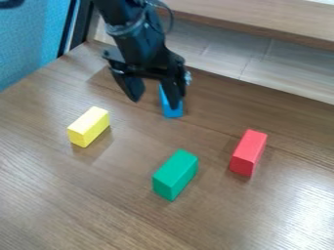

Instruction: Move the green rectangular block to the center of the table

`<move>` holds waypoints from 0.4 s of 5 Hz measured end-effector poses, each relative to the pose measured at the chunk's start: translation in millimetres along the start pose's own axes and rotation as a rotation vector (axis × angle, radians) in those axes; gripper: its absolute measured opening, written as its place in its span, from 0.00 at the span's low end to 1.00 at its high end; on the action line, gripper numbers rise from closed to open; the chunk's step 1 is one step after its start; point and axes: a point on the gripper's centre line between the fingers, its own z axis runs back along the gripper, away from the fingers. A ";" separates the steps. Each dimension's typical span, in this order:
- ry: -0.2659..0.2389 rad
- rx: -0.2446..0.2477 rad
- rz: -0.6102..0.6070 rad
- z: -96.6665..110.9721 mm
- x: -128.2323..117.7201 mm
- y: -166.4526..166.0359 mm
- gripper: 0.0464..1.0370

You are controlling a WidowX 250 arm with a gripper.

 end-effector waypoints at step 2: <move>0.078 0.099 0.022 -5.2 14.2 39.6 0.96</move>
